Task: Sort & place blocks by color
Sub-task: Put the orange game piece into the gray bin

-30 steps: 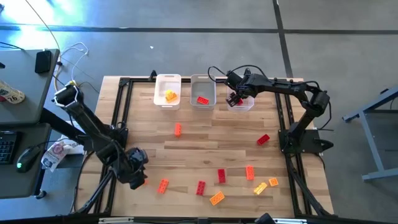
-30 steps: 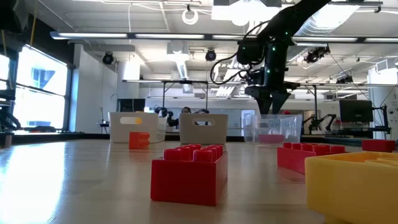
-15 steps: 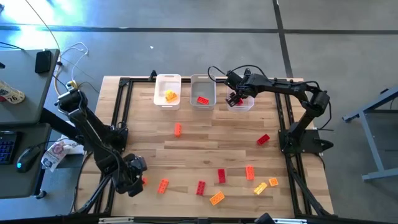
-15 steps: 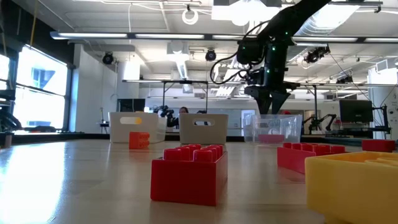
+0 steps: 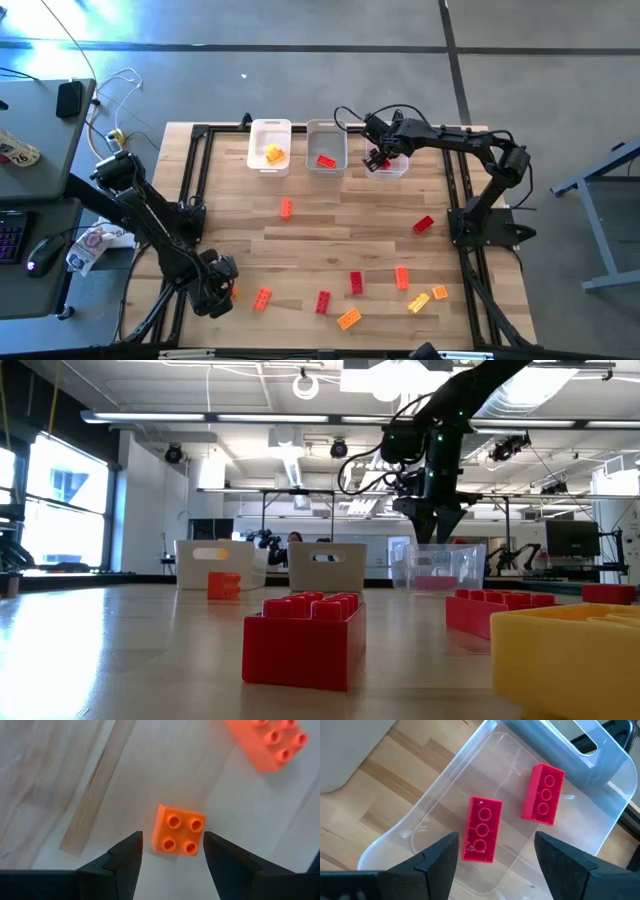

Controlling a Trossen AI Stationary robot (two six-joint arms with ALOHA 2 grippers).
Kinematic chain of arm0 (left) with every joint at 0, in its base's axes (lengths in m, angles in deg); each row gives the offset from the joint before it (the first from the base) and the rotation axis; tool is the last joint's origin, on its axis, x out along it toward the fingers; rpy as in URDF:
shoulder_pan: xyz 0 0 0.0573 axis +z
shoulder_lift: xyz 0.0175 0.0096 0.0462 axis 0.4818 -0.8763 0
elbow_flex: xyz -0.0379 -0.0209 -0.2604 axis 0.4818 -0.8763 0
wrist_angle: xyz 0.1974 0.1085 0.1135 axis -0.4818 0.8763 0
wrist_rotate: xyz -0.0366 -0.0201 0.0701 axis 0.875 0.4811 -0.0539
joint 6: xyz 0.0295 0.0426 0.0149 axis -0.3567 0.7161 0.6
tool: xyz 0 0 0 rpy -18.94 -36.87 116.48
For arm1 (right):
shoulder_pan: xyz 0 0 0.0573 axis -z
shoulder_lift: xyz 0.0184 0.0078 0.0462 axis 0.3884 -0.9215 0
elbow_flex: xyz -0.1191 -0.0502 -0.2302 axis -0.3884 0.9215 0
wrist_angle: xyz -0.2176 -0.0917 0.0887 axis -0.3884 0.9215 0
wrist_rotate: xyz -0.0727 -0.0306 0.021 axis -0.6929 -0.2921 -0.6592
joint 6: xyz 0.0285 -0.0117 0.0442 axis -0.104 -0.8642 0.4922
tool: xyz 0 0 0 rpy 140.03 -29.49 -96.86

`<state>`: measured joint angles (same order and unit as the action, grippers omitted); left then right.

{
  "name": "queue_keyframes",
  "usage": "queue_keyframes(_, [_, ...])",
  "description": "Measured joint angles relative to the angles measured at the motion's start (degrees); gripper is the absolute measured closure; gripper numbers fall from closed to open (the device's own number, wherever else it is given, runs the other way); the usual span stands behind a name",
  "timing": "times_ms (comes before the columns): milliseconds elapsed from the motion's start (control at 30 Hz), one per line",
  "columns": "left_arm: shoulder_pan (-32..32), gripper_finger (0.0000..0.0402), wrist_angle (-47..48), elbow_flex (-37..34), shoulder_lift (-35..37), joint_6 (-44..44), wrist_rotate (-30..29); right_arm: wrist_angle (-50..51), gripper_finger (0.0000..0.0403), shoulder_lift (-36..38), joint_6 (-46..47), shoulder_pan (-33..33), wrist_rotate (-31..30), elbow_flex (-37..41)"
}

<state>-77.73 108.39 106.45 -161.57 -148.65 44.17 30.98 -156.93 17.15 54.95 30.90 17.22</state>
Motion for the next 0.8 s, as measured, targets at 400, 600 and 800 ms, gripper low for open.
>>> queue_keyframes(400, [0.02,0.0204,-0.60,0.15,-2.20,1.37,0.55,0.02,0.0155,0.00,0.02,0.00,1.16,0.00])
queue_keyframes(600, [0.02,0.0204,-1.96,0.02,-4.29,4.05,0.73,0.02,0.0155,0.00,0.02,0.00,1.29,0.00])
queue_keyframes(800, [0.00,0.0204,-1.38,0.21,-6.07,4.05,0.00,0.00,0.0155,0.00,0.02,0.00,1.29,0.00])
